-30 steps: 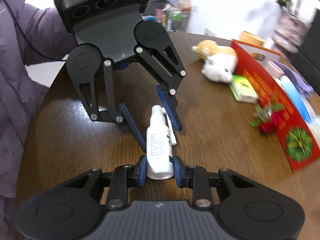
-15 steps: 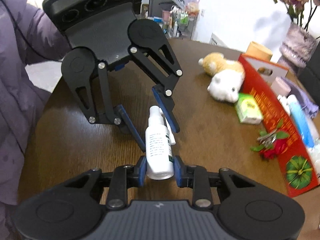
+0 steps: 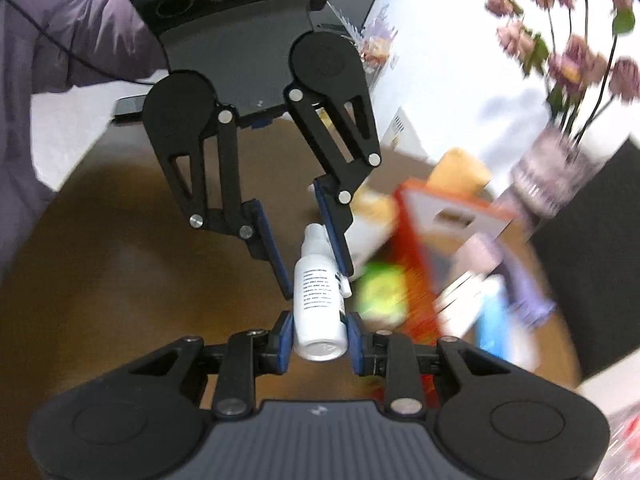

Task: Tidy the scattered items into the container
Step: 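Carry the spray bottle into the cardboard box with both tools and release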

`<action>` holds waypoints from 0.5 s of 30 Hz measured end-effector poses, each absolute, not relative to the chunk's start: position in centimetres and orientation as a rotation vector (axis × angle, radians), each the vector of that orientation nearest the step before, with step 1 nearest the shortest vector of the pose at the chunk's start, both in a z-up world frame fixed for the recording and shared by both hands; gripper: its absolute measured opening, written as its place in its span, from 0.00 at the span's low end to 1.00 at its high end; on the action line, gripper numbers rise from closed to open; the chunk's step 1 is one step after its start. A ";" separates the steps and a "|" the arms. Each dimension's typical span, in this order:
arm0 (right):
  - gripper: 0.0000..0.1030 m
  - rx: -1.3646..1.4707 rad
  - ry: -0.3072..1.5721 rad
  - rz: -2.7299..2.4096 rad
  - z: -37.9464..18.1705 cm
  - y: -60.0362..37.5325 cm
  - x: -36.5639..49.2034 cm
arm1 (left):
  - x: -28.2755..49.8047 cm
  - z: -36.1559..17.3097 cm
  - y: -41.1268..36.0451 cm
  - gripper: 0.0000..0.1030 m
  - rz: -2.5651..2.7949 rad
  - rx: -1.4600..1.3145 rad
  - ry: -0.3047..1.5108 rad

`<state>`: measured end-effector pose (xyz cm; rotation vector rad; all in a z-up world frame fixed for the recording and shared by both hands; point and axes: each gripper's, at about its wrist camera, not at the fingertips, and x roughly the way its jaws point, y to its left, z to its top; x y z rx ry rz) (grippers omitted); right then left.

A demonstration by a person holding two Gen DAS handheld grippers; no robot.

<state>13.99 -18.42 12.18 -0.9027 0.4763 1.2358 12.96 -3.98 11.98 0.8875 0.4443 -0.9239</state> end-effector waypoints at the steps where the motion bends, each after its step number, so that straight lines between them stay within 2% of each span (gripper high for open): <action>1: 0.26 -0.910 0.455 1.224 12.8 -17.8 15.2 | 14.3 12.3 -3.3 0.31 -0.901 0.892 0.438; 6: 0.26 -0.841 0.430 1.173 13.0 -14.0 22.1 | 21.5 11.8 0.3 0.31 -0.789 0.864 0.475; 12: 0.26 -0.772 0.549 1.144 7.9 -7.4 30.5 | 27.9 7.1 3.2 0.38 -0.627 0.742 0.610; 13: 0.26 -0.763 0.571 1.138 7.0 -6.6 31.7 | 28.7 6.4 3.5 0.44 -0.592 0.723 0.627; 14: 0.26 -0.751 0.585 1.112 6.8 -6.5 32.3 | 29.3 6.1 3.8 0.44 -0.554 0.703 0.635; 15: 0.25 -0.740 0.599 1.086 6.6 -6.3 32.9 | 29.9 5.8 4.0 0.57 -0.519 0.683 0.644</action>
